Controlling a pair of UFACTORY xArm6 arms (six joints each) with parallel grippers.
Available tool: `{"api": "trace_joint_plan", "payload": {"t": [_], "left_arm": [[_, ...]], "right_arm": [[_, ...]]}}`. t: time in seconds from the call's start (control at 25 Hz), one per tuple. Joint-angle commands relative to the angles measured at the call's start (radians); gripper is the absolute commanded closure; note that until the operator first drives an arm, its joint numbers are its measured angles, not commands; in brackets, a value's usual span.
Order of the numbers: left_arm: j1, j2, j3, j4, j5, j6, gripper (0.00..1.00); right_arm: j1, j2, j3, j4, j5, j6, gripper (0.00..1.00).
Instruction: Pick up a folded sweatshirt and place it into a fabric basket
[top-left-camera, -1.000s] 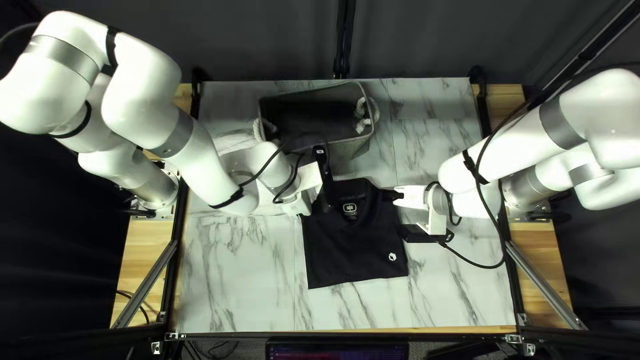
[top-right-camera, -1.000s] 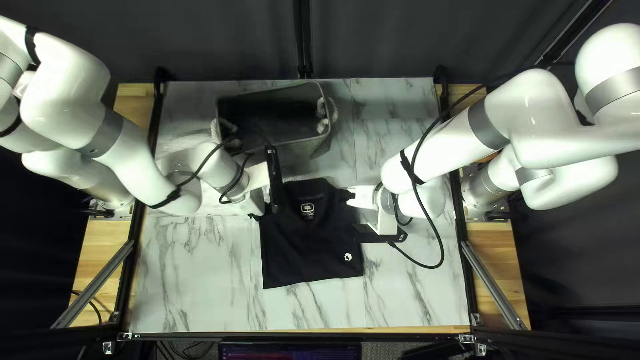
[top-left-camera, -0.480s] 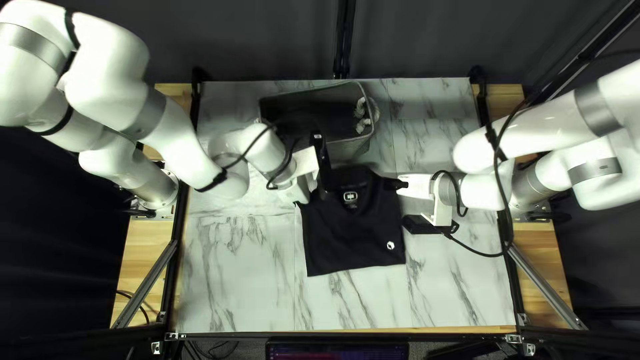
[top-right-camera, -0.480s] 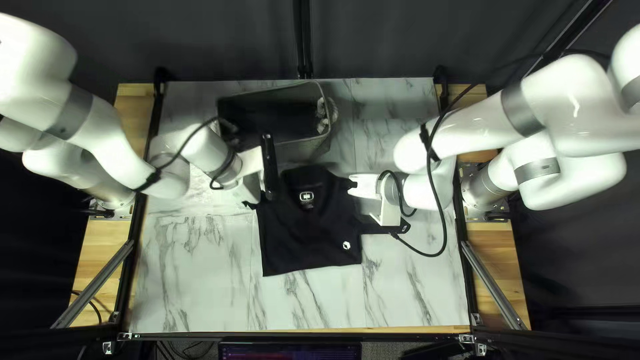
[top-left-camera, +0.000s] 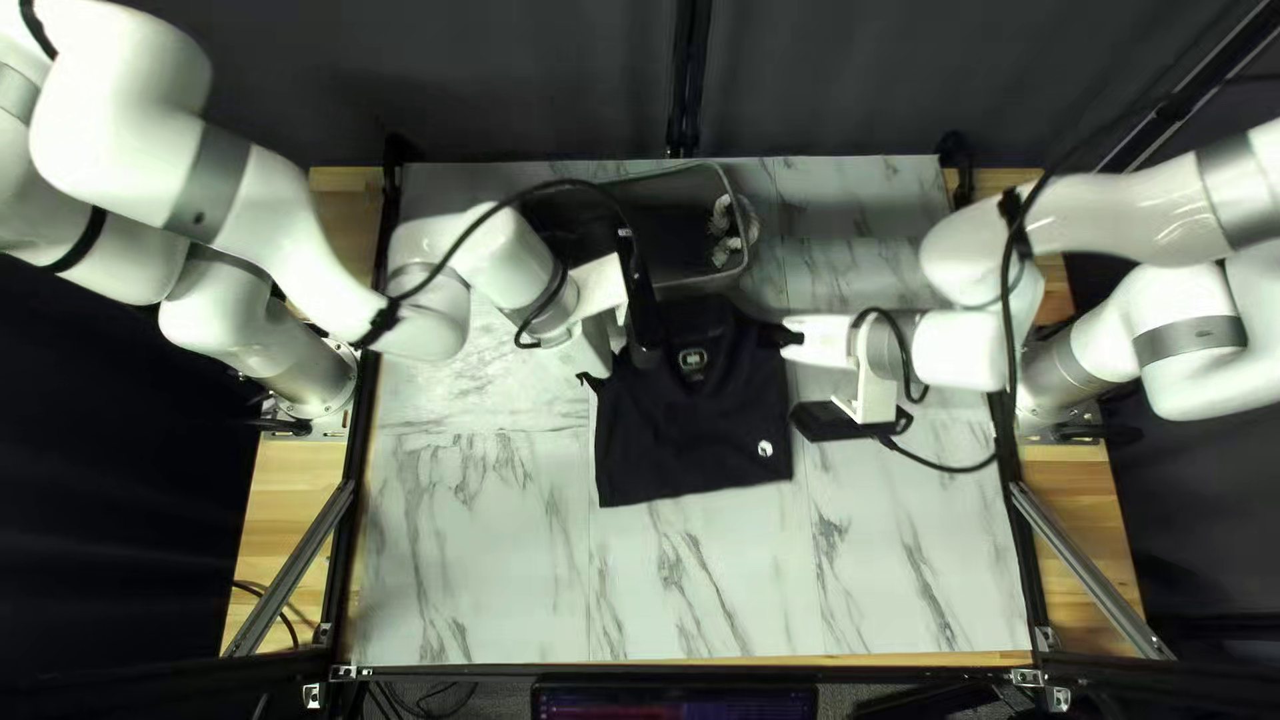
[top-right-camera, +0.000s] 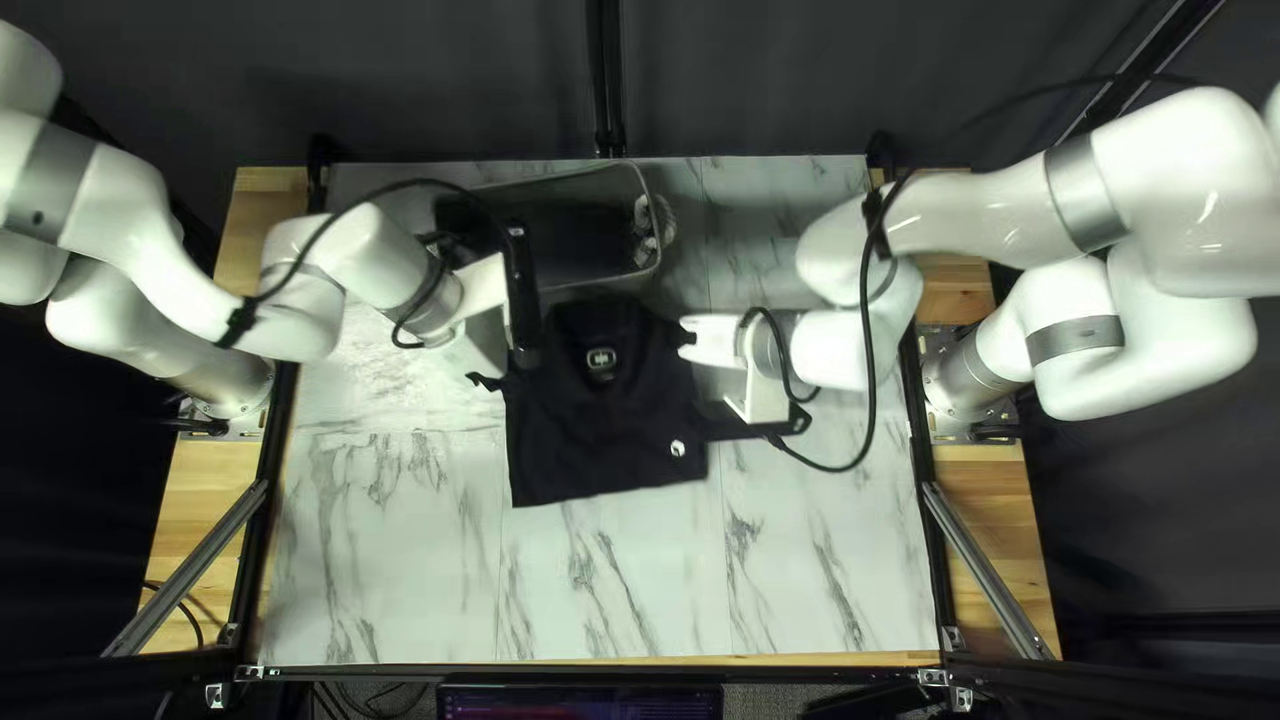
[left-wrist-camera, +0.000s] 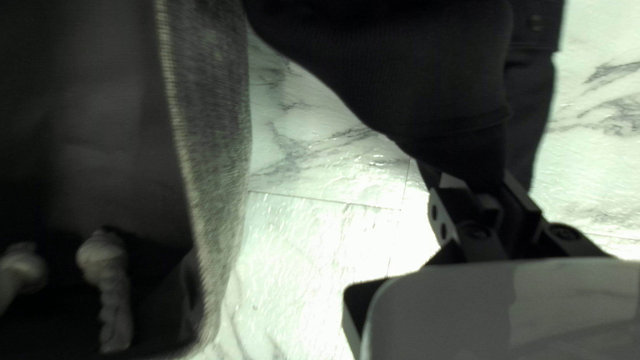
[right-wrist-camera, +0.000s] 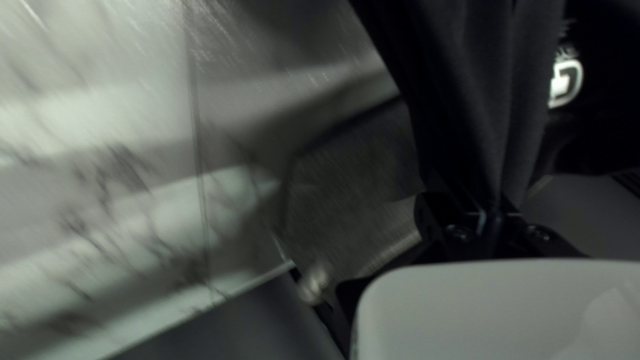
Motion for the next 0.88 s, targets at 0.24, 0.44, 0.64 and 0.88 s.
{"api": "trace_joint_plan", "payload": {"t": [0.24, 0.44, 0.64, 0.88], "left_arm": [[0.135, -0.152, 0.028, -0.047, 0.118, 0.136, 1.0], [0.195, -0.206, 0.021, -0.062, 0.175, 0.186, 0.98], [0.228, -0.245, 0.001, -0.06, 0.229, 0.202, 0.99], [0.296, -0.305, -0.074, -0.049, 0.35, 0.239, 0.99]], "right_arm": [[-0.122, 0.005, -0.077, 0.038, -0.038, -0.168, 1.0], [-0.171, -0.001, -0.116, 0.1, -0.051, -0.285, 1.0], [-0.205, -0.016, -0.16, 0.229, -0.041, -0.453, 1.0], [-0.241, -0.011, -0.207, 0.333, -0.033, -0.587, 1.0]]}}
